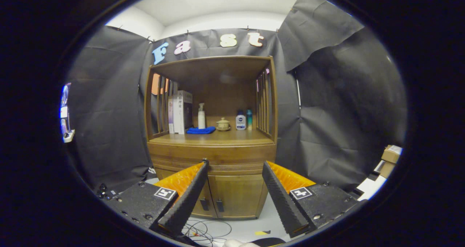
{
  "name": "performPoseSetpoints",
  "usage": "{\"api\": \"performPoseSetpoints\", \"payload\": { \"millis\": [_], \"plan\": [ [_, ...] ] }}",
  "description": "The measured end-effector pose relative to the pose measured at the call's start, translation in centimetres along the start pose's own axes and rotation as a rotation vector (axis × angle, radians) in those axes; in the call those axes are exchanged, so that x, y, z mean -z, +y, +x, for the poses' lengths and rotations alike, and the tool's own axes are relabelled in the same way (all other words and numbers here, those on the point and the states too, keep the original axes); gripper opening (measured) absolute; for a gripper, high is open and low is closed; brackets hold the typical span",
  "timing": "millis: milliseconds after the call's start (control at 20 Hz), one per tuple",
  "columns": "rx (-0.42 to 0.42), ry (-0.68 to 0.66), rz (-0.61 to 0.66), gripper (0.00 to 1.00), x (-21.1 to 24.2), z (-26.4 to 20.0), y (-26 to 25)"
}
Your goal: Pull open the drawer, take out the items inside it, and place them on the countertop above the cabinet.
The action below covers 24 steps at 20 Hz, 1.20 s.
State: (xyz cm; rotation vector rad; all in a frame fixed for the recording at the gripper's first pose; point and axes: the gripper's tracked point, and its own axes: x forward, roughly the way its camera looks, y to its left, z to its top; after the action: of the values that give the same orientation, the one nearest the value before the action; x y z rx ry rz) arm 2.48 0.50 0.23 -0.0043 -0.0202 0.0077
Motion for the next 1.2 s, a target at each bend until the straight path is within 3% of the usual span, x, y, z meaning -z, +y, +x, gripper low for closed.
{"api": "performPoseSetpoints", "payload": {
  "millis": [400, 1200],
  "plan": [
    [-0.007, -0.054, -0.024, 0.99, -2.2, 8.0, 4.8],
    [-0.018, 0.116, -0.056, 0.97, 8.7, 23.7, 10.8]
  ]
}}
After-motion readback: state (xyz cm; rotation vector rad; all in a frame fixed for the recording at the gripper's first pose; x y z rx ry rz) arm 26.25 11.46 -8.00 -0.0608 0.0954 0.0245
